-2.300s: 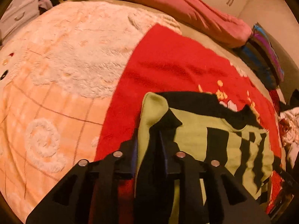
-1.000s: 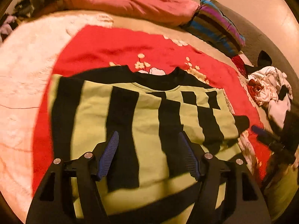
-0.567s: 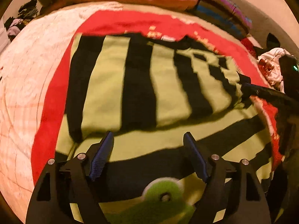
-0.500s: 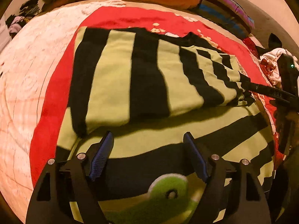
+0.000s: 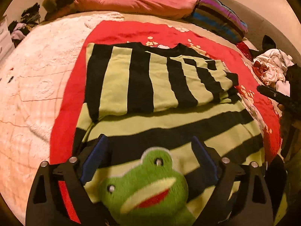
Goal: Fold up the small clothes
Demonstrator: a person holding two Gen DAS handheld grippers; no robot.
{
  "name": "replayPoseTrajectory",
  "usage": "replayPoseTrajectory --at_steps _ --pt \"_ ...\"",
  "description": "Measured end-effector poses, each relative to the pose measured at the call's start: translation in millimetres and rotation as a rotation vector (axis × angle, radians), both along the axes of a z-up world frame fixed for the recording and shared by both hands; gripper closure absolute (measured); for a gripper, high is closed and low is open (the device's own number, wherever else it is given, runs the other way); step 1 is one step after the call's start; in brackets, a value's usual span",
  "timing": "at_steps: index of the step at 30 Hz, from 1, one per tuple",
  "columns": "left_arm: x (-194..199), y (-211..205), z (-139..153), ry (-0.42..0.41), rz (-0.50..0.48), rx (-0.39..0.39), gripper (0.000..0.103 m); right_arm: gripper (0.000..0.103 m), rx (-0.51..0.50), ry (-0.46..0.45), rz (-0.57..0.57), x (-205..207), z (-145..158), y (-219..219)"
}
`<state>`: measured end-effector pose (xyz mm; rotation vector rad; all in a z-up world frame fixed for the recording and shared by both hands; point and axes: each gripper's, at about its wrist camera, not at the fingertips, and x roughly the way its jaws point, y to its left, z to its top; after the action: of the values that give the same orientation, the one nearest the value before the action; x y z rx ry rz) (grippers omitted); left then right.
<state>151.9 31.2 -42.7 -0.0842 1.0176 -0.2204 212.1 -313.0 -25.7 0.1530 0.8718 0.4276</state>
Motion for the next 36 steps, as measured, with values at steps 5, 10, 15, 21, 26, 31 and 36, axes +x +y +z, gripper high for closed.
replayPoseTrajectory --at_steps 5,10,15,21,26,31,36 --pt "-21.0 6.7 17.5 -0.044 0.034 0.037 0.005 0.011 -0.011 0.004 -0.025 -34.7 6.1 -7.8" --pt "-45.4 19.6 23.7 -0.047 0.067 0.064 0.005 0.011 -0.041 0.008 -0.014 -60.4 10.0 -4.8" --pt "-73.7 33.0 10.6 0.023 0.100 0.050 0.005 0.010 -0.071 0.046 0.016 -85.7 7.2 3.4" --pt "-96.0 43.0 0.1 0.068 0.128 0.032 0.005 0.010 -0.104 0.086 0.061 -119.7 -1.8 11.5" --pt "-110.4 47.8 -4.2 0.103 0.125 0.035 0.005 0.010 -0.111 0.132 0.065 -140.8 -10.3 9.1" --pt "-126.7 45.3 -17.9 0.177 0.110 -0.012 0.005 0.010 -0.124 0.184 0.048 -154.0 -20.0 4.9" --pt "-131.8 48.1 -37.6 0.261 0.134 -0.084 0.005 0.010 -0.148 0.266 0.025 -161.9 -31.0 0.7"
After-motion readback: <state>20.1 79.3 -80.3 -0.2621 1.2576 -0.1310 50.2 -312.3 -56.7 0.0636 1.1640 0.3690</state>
